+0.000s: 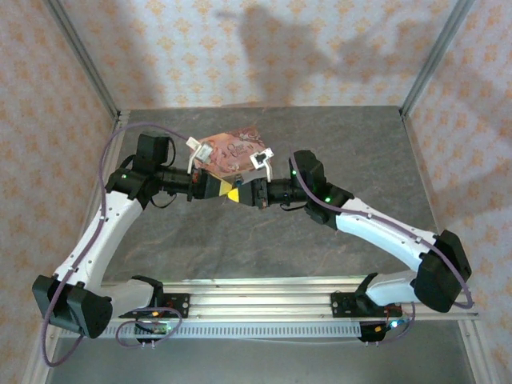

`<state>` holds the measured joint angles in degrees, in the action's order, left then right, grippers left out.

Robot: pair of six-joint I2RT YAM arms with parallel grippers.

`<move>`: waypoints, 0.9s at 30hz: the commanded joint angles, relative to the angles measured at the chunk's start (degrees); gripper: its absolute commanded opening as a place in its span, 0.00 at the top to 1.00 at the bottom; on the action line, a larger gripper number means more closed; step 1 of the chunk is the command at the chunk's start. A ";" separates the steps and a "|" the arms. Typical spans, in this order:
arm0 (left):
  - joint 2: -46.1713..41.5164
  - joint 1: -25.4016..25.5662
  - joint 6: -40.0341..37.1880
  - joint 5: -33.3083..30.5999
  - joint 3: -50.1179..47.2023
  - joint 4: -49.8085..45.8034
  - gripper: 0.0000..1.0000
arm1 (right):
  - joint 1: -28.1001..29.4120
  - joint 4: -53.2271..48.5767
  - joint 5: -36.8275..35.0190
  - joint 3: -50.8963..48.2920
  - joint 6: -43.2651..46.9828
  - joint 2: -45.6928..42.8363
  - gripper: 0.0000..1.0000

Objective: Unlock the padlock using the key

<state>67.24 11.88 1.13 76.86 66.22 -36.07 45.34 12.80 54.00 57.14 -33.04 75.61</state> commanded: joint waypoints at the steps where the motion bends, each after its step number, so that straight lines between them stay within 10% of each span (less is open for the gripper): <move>1: -1.21 0.78 7.90 -1.63 -1.91 7.07 1.00 | 0.32 12.08 -2.49 -1.37 -3.32 0.41 1.00; 20: -8.25 0.39 27.14 -13.36 -11.96 25.57 0.56 | -0.27 24.28 -7.62 -7.45 -10.34 2.03 1.00; 27: -10.73 -1.12 36.54 -13.62 -17.27 35.98 0.54 | -1.12 25.34 -8.71 -8.88 -10.91 1.26 1.00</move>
<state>58.22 11.49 32.27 63.90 50.98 -7.22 44.82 34.04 46.46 49.06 -43.57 77.54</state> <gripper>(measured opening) 0.466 0.058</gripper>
